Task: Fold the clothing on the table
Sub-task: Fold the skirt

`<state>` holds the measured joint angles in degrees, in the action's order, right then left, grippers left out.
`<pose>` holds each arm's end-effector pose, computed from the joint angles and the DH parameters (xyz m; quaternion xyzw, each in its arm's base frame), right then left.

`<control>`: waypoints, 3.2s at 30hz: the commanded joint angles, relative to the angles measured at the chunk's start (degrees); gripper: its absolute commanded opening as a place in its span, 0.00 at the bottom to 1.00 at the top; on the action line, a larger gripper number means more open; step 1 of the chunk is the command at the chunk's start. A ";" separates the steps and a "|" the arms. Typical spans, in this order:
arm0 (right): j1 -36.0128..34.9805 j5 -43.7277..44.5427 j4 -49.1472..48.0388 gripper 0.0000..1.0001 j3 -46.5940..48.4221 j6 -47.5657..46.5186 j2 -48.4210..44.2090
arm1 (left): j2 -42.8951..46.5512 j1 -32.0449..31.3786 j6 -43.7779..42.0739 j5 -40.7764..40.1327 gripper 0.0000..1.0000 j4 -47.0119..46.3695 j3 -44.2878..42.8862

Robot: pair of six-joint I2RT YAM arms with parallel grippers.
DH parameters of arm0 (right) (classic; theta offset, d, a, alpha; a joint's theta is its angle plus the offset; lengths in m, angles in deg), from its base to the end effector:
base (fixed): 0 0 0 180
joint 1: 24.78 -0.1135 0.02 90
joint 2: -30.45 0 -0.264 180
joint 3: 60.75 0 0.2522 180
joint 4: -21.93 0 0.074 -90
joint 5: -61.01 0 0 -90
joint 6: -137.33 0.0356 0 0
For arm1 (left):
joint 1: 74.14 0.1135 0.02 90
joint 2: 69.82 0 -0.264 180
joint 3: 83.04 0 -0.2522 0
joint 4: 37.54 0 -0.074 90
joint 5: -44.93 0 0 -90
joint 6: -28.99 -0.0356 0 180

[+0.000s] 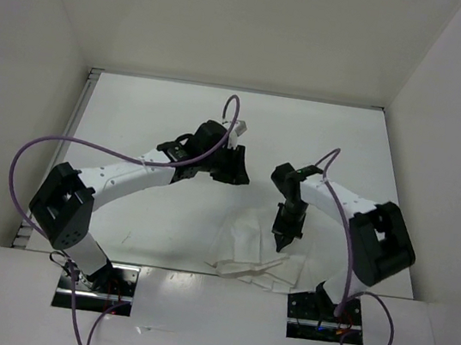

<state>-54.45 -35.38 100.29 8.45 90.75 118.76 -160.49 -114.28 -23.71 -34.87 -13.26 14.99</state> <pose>0.2034 0.1204 0.1864 -0.1229 -0.9887 -0.0060 0.0854 0.2741 -0.2394 0.2800 0.0641 0.8739 -0.3583 0.3221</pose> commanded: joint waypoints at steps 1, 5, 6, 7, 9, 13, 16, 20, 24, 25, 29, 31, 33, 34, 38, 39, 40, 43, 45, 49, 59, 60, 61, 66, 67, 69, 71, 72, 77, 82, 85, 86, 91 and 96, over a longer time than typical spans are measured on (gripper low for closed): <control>-0.56 -3.09 -9.65 0.00 -1.39 -1.48 6.67 | 2.77 0.41 -2.41 2.28 0.49 -0.94 0.88; -0.56 -7.41 -17.38 0.00 2.55 -4.30 19.05 | 5.50 2.17 -2.41 1.76 0.49 -0.33 1.41; -0.56 -7.41 -17.40 0.00 4.13 -4.31 20.74 | 6.81 2.78 -2.41 1.76 0.50 -0.33 1.41; -0.56 -8.54 -18.36 0.00 7.46 -5.00 22.24 | 7.52 2.79 -2.41 1.06 0.50 -0.33 1.93; -0.56 -9.07 -19.07 0.00 13.42 -5.63 26.72 | 9.19 4.45 -2.41 0.17 0.51 -0.33 2.46; 2.15 -9.08 -19.07 0.00 24.08 -6.24 32.97 | 9.90 7.18 -3.54 -0.62 0.53 0.20 2.46; 3.65 -8.20 -19.60 0.00 33.66 -6.24 37.71 | 9.29 9.02 -4.69 -0.62 0.54 -0.50 1.32; 4.18 -8.90 -19.07 0.00 47.09 -7.29 41.94 | 4.21 10.25 -8.10 0.17 0.55 -1.21 -2.36; 4.18 -10.39 -20.56 0.12 48.54 -8.00 34.69 | -0.72 10.26 -11.28 -5.44 0.60 4.49 -8.08; 4.70 -10.39 -21.26 0.13 47.66 -8.00 32.38 | -1.43 10.26 -11.98 -7.19 0.64 5.03 -8.08; 6.11 -5.23 -21.88 0.23 42.49 -7.38 24.46 | -5.21 7.72 -10.76 -16.51 0.67 5.56 -8.70; 8.04 -5.21 -22.41 0.25 41.42 -8.69 23.84 | -7.75 7.19 -8.92 -21.17 0.67 6.18 -10.27; 9.27 -5.21 -23.28 0.25 41.42 -9.23 24.97 | -9.51 6.65 -8.30 -26.16 0.67 6.18 -11.51; 10.15 -4.51 -23.99 0.25 41.42 -10.01 25.50 | -11.61 6.13 -8.30 -27.32 0.67 7.05 -12.38; 12.26 -2.67 -25.84 0.25 44.31 -10.55 31.12 | -16.46 4.82 -8.29 -30.14 0.67 8.81 -17.48; 12.27 -2.66 -25.84 0.25 45.88 -10.55 33.74 | -17.94 4.81 -8.29 -30.15 0.67 8.81 -18.01; 12.27 -2.66 -25.84 0.25 46.68 -10.55 34.99 | -18.48 4.11 -8.29 -30.15 0.67 9.33 -18.02; 12.27 -3.53 -26.09 0.25 46.61 -11.08 37.28 | -19.97 2.88 -7.77 -30.67 0.68 9.34 -18.63; 12.27 -5.11 -26.89 0.25 44.86 -11.08 38.07 | -20.59 2.35 -7.77 -31.20 0.68 9.34 -19.15; 12.27 -7.93 -29.00 0.25 41.16 -10.55 39.22 | -23.49 1.12 -7.77 -32.95 0.69 11.35 -19.69; 12.27 -6.26 -29.53 0.25 34.30 -10.02 35.44 | -27.62 -1.78 -7.77 -40.86 0.71 14.35 -18.37; 12.27 -6.26 -29.53 0.25 34.30 -10.02 35.44 | -27.63 -1.78 -7.77 -41.39 0.71 14.35 -18.37; 12.27 -6.26 -29.53 0.25 33.77 -10.02 35.44 | -28.32 -1.78 -7.77 -42.01 0.68 14.35 -18.37; 12.27 -5.74 -29.53 0.25 33.24 -10.02 35.44 | -30.00 -1.78 -7.77 -42.54 0.00 15.66 -19.77; 12.27 -5.74 -29.53 0.25 33.24 -10.02 35.44 | -30.00 -1.78 -7.77 -42.54 0.00 15.67 -20.30; 12.27 -5.74 -29.53 0.25 32.71 -10.02 35.44 | -30.00 -1.78 -8.38 -42.54 0.00 16.19 -20.82; 12.27 -5.74 -29.53 0.25 32.19 -10.02 35.44 | -27.64 -1.78 -9.25 -39.57 0.00 15.32 -20.83; 12.27 -5.74 -29.53 0.25 32.19 -10.02 35.44 | -24.76 -1.78 -9.87 -38.33 0.00 15.32 -20.31; 12.27 -4.59 -28.39 0.25 32.19 -10.55 34.91 | -13.67 0.93 -10.58 -30.86 0.00 12.94 -18.98; 12.27 -5.30 -28.39 0.25 32.19 -11.07 34.91 | -6.54 6.29 -10.58 -36.46 0.00 15.92 -16.79; 12.27 -5.30 -28.39 0.25 32.19 -11.08 34.38 | -5.05 9.46 -9.53 -42.36 0.00 17.60 -13.72; 12.27 -5.30 -27.87 0.25 32.19 -11.08 33.69 | -4.52 10.34 -9.53 -43.06 0.00 18.30 -12.75; 12.27 -3.99 -25.76 0.25 31.04 -10.55 27.64 | -3.37 15.17 -2.95 -45.53 0.29 20.76 -6.51; 11.13 -1.96 -23.38 0.25 32.44 -10.02 21.47 | -2.32 19.04 -0.22 -45.53 0.68 22.43 -2.55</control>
<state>-41.95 -39.93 74.28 39.62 81.31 147.65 -164.16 -96.43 -27.41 -78.28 7.94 12.21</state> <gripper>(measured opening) 0.245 0.646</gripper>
